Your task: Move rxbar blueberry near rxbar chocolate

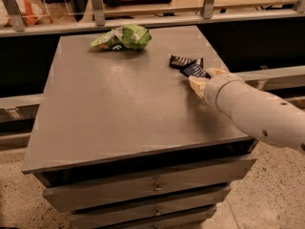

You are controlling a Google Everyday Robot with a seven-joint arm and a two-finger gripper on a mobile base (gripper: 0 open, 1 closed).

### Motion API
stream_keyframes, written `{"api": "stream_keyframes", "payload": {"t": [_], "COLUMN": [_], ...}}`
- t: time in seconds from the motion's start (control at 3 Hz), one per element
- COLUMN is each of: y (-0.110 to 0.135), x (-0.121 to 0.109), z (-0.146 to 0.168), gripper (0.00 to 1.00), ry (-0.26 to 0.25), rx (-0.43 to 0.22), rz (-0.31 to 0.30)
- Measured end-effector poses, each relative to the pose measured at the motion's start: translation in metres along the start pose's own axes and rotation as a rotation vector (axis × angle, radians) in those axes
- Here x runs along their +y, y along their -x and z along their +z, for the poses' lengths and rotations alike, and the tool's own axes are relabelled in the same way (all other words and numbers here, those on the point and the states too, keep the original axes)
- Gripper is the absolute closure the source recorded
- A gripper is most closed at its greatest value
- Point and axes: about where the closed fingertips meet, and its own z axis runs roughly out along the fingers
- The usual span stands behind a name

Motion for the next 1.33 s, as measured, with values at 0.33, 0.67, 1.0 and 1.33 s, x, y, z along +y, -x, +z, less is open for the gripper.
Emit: {"api": "stream_keyframes", "payload": {"t": [0.33,0.67,1.0,1.33], "y": [-0.0032,-0.0068,-0.0079,-0.0074], "x": [0.0041,0.0047,0.0067,0.0069], "z": [0.0064,0.0106,0.0137,0.0148], "gripper": [0.84,0.61,0.38,0.15], "ry": [0.002,-0.006,-0.009,-0.015], "rx": [0.013,0.026,0.035,0.040], "rz": [0.000,0.010,0.014,0.018]}}
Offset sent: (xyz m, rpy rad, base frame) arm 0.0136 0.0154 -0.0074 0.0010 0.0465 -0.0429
